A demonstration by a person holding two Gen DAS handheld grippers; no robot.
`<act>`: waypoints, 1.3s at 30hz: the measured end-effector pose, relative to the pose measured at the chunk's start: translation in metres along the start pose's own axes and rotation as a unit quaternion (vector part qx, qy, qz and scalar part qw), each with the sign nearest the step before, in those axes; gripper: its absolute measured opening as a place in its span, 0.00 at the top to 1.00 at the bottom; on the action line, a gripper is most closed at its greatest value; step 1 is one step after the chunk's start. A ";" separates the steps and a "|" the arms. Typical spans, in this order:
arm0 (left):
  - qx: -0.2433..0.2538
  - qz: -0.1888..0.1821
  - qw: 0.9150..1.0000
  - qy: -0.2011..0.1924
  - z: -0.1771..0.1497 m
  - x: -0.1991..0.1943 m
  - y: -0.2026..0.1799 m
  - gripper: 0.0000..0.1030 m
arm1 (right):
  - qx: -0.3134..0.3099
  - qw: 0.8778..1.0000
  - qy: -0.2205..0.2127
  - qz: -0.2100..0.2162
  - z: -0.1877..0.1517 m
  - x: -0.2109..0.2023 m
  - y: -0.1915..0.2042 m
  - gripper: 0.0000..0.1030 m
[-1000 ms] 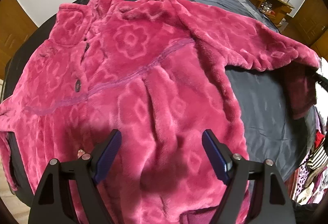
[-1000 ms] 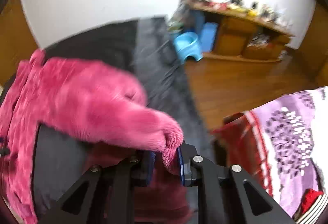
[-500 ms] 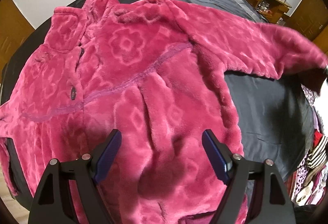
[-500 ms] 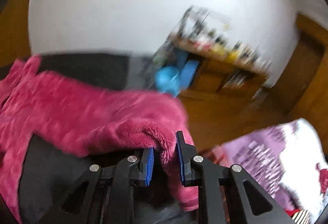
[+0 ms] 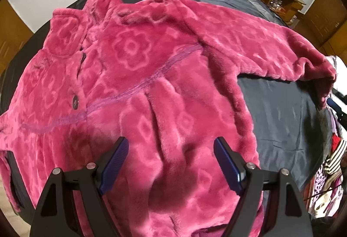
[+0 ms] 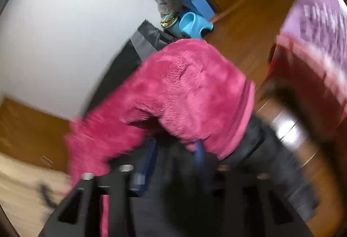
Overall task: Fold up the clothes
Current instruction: 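Lift the robe sleeve with the right gripper and carry it across the robe front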
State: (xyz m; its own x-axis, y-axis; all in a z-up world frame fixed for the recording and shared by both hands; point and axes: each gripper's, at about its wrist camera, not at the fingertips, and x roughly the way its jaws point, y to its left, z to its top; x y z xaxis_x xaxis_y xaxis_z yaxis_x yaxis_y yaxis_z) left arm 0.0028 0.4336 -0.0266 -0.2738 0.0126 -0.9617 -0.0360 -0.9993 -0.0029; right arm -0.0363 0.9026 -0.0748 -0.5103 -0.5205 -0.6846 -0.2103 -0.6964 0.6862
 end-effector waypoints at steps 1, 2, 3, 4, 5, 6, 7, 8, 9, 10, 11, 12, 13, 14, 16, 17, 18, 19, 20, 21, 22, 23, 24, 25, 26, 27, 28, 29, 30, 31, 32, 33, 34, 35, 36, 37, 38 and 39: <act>0.001 0.000 1.000 0.000 0.000 -0.001 0.000 0.19 | 0.029 0.999 0.000 0.029 0.001 -0.003 -0.003 0.47; 0.002 0.000 1.000 0.001 -0.001 -0.002 0.001 0.19 | 0.057 0.997 0.000 0.059 0.001 -0.006 -0.005 0.47; 0.002 0.000 1.000 0.002 -0.001 -0.002 0.002 0.19 | 0.070 0.995 0.000 0.076 0.003 -0.007 -0.004 0.47; 0.003 0.000 1.000 0.003 -0.001 -0.002 0.003 0.19 | 0.077 0.993 0.000 0.089 0.004 -0.007 0.000 0.46; 0.003 0.000 1.000 0.003 0.001 -0.001 0.003 0.19 | 0.082 0.992 -0.001 0.099 0.006 -0.006 0.003 0.45; 0.003 0.000 1.000 0.004 0.002 0.000 0.003 0.19 | 0.087 0.990 -0.001 0.107 0.008 -0.004 0.007 0.44; 0.003 0.000 1.000 0.004 0.002 0.000 0.003 0.19 | 0.094 0.989 -0.004 0.113 0.011 0.000 0.010 0.44; 0.004 -0.001 1.000 0.003 0.003 -0.001 0.004 0.19 | 0.102 0.988 -0.007 0.116 0.014 0.004 0.012 0.44; 0.006 -0.001 1.000 0.003 0.003 -0.001 0.004 0.19 | 0.111 0.987 -0.008 0.118 0.016 0.010 0.012 0.44; 0.008 -0.002 1.000 0.002 0.003 -0.002 0.004 0.19 | 0.120 0.985 -0.008 0.120 0.019 0.015 0.012 0.44; 0.009 -0.002 1.000 0.002 0.003 -0.003 0.005 0.19 | 0.130 0.984 -0.009 0.121 0.021 0.021 0.013 0.44; 0.010 -0.003 1.000 0.002 0.003 -0.004 0.006 0.19 | 0.135 0.984 -0.007 0.115 0.024 0.028 0.012 0.44; 0.010 -0.003 1.000 0.002 0.003 -0.004 0.008 0.19 | 0.140 0.984 -0.005 0.106 0.027 0.034 0.012 0.44; 0.009 -0.004 1.000 0.002 0.004 -0.004 0.010 0.19 | 0.140 0.985 -0.007 0.096 0.030 0.039 0.011 0.44; 0.007 -0.004 1.000 0.002 0.004 -0.004 0.014 0.19 | 0.137 0.988 -0.015 0.076 0.034 0.045 0.010 0.44; 0.005 -0.004 1.000 0.003 0.005 -0.004 0.018 0.19 | 0.136 0.988 -0.019 0.065 0.036 0.048 0.010 0.44; 0.003 -0.004 1.000 0.003 0.005 -0.004 0.021 0.19 | 0.134 0.989 -0.023 0.055 0.038 0.051 0.009 0.45; 0.000 -0.005 1.000 0.004 0.005 -0.004 0.025 0.19 | 0.133 0.990 -0.028 0.045 0.040 0.054 0.009 0.45; -0.004 -0.006 1.000 0.004 0.006 -0.003 0.028 0.19 | 0.128 0.991 -0.033 0.035 0.042 0.055 0.009 0.45; -0.007 -0.006 1.000 0.005 0.007 -0.003 0.032 0.19 | 0.122 0.991 -0.040 0.025 0.043 0.055 0.011 0.45; -0.011 -0.009 1.000 0.006 0.008 -0.002 0.035 0.19 | 0.116 0.992 -0.046 0.016 0.045 0.056 0.012 0.47; -0.015 -0.012 1.000 0.008 0.009 -0.001 0.039 0.19 | 0.109 0.993 -0.050 0.003 0.046 0.056 0.013 0.52; -0.019 -0.015 1.000 0.009 0.010 0.000 0.042 0.19 | 0.101 0.993 -0.052 -0.010 0.047 0.057 0.015 0.64; -0.024 -0.018 1.000 0.010 0.012 0.001 0.045 0.19 | 0.092 0.994 -0.055 -0.026 0.047 0.056 0.018 0.66; -0.025 -0.020 0.999 0.010 0.013 0.002 0.047 0.19 | 0.082 0.994 -0.059 -0.043 0.047 0.056 0.022 0.68; -0.025 -0.020 0.999 0.010 0.014 0.002 0.049 0.19 | 0.066 0.994 -0.066 -0.062 0.047 0.052 0.027 0.74; -0.025 -0.021 0.999 0.010 0.016 0.002 0.051 0.19 | 0.043 0.993 -0.077 -0.083 0.047 0.049 0.034 0.75; -0.024 -0.021 0.999 0.010 0.017 0.003 0.052 0.19 | 0.017 0.990 -0.089 -0.106 0.047 0.046 0.043 0.75; -0.023 -0.021 0.999 0.010 0.018 0.003 0.054 0.19 | -0.008 0.986 -0.101 -0.129 0.047 0.043 0.052 0.76; -0.023 -0.021 0.999 0.010 0.019 0.004 0.056 0.19 | -0.036 0.982 -0.116 -0.148 0.047 0.039 0.064 0.77; -0.023 -0.021 0.999 0.010 0.020 0.004 0.058 0.19 | -0.056 0.978 -0.127 -0.156 0.048 0.038 0.077 0.77; -0.024 -0.021 0.999 0.010 0.021 0.005 0.060 0.19 | -0.073 0.975 -0.135 -0.160 0.049 0.039 0.088 0.77; -0.025 -0.021 0.999 0.010 0.022 0.005 0.063 0.19 | -0.091 0.972 -0.144 -0.164 0.051 0.040 0.099 0.77; -0.028 -0.022 0.999 0.010 0.022 0.006 0.066 0.19 | -0.110 0.968 -0.151 -0.166 0.051 0.041 0.111 0.78; -0.030 -0.023 0.999 0.010 0.023 0.006 0.069 0.19 | -0.133 0.965 -0.157 -0.165 0.049 0.041 0.126 0.78; -0.033 -0.023 0.999 0.009 0.023 0.005 0.072 0.19 | -0.156 0.960 -0.163 -0.163 0.045 0.040 0.140 0.78; -0.037 -0.023 0.999 0.008 0.024 0.005 0.077 0.19 | -0.179 0.956 -0.167 -0.159 0.041 0.042 0.155 0.78; -0.040 -0.024 0.999 0.007 0.024 0.004 0.081 0.19 | -0.201 0.952 -0.170 -0.155 0.036 0.044 0.170 0.78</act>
State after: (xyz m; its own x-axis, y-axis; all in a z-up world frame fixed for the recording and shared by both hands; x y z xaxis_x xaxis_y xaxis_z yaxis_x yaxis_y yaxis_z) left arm -0.0246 0.3536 -0.0244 -0.2606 0.0601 -0.9636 0.0283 -0.9972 -0.0698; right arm -0.1245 0.7792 0.0209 -0.7312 -0.1170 -0.6721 -0.0930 -0.9589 0.2681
